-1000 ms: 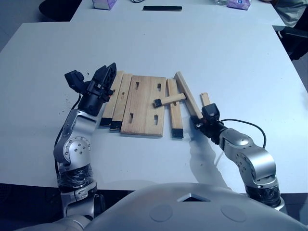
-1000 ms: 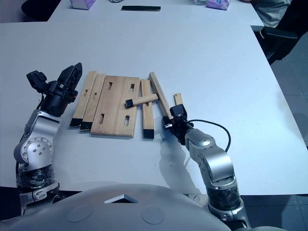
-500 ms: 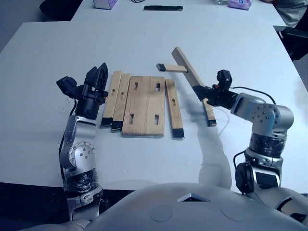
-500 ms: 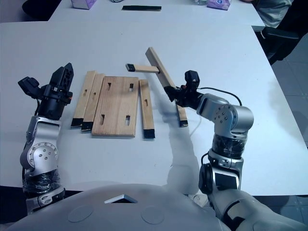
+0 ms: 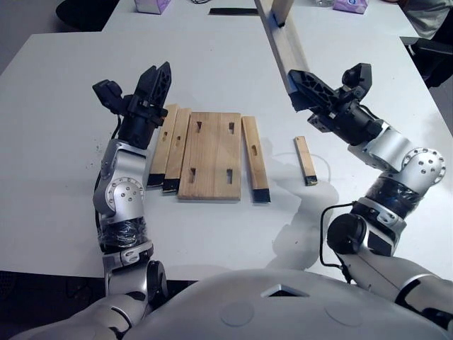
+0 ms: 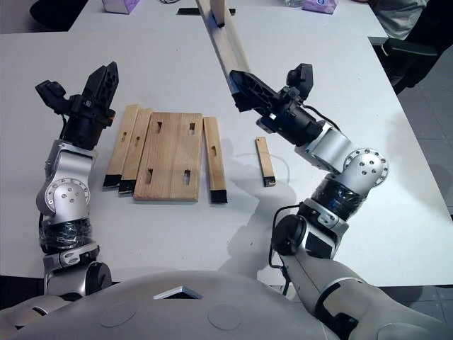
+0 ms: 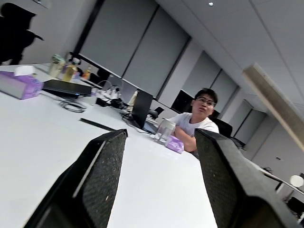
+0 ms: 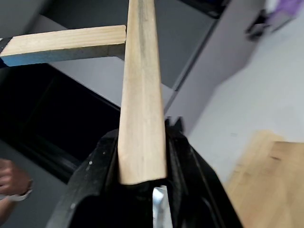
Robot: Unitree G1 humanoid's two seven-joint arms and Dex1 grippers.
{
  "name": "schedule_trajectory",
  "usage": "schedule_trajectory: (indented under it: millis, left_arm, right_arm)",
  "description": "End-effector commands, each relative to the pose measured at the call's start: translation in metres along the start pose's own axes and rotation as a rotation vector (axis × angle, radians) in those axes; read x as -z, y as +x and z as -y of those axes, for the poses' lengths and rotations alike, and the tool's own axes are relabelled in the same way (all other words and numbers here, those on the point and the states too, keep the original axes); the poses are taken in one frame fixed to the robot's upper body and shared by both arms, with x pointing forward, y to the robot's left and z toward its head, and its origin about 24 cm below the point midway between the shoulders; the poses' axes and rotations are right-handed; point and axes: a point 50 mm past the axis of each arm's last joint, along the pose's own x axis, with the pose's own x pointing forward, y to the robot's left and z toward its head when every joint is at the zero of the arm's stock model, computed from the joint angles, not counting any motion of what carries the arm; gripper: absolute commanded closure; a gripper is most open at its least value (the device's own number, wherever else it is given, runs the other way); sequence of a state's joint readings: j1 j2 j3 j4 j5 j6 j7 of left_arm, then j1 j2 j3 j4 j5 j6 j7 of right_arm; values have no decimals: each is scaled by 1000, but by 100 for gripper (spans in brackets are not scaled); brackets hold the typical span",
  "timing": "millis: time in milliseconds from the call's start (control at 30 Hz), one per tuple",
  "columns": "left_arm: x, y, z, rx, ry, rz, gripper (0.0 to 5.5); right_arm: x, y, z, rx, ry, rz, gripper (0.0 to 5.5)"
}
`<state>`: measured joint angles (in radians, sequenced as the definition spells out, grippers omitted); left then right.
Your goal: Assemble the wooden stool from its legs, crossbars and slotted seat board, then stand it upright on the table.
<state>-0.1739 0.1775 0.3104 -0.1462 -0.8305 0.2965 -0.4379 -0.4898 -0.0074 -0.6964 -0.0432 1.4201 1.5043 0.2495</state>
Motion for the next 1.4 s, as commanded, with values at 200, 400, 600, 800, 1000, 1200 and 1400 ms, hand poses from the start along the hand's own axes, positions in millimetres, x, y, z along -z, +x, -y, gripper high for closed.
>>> schedule_trajectory:
  millis: [200, 400, 600, 800, 1000, 1200, 1400]
  left_arm:
    - [-56, 35, 56, 543, -280, 70, 241]
    - [-90, 56, 99, 775, -498, 27, 193]
    - [-110, 69, 122, 911, -540, -173, 193]
    - [-118, 76, 111, 985, -553, -223, 193]
    - [-114, 70, 110, 1117, -573, -322, 193]
    - [-107, 63, 104, 1154, -502, -369, 193]
    - [-103, 53, 110, 1226, -401, -355, 193]
  right_arm:
    - [34, 30, -55, -338, 82, 71, 445]
    - [55, 65, -92, -390, 180, 201, 445]
    - [67, 62, -92, -439, 109, 45, 445]
    - [52, 44, -76, -612, 52, -257, 445]
    - [34, 23, -66, -653, 132, -483, 445]
    - [2, 30, -71, -703, 128, -452, 445]
    - [0, 0, -58, -567, 339, -630, 445]
